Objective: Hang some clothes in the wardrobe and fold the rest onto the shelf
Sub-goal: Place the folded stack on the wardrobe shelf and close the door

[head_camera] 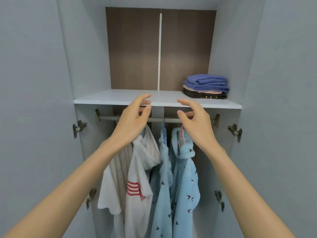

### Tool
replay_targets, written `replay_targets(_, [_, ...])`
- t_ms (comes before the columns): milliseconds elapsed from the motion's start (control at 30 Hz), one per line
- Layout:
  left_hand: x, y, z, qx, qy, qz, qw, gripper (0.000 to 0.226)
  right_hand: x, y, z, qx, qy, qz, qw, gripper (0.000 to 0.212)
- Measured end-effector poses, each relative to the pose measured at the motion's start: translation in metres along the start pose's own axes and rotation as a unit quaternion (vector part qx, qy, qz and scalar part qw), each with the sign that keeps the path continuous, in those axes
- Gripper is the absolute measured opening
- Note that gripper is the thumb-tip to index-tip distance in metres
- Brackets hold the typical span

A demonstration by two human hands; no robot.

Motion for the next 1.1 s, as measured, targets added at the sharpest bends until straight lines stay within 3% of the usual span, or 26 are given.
replay_targets(367, [-0.140, 0.102, 0.010, 0.013, 0.064, 0.011, 0.998, 0.040, -0.118, -0.037, -0.093, -0.001, -0.032, -0.064, 0.997, 0.035])
replay_targets(733, [-0.230, 0.185, 0.029, 0.061, 0.124, 0.118, 0.983, 0.039, -0.157, -0.062, -0.146, 0.036, 0.015, -0.129, 0.991, 0.033])
replay_targets(967, [-0.285, 0.227, 0.013, 0.094, 0.198, 0.236, 0.947, 0.039, -0.185, -0.107, -0.167, 0.067, 0.037, -0.186, 0.980, 0.034])
replay_targets(1100, [-0.308, 0.240, -0.018, 0.092, 0.260, 0.235, 0.932, 0.048, -0.197, -0.144, -0.186, 0.089, 0.046, -0.216, 0.971, 0.034])
Point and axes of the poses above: each hand's wrist, its own x-axis towards the middle knuckle, its own y-axis out of the back of the hand, z = x × y, the point moved 5 cm from there along x, towards the middle knuckle, and after that the axes turned 4 degrees about -x, right-handed, at the moved point
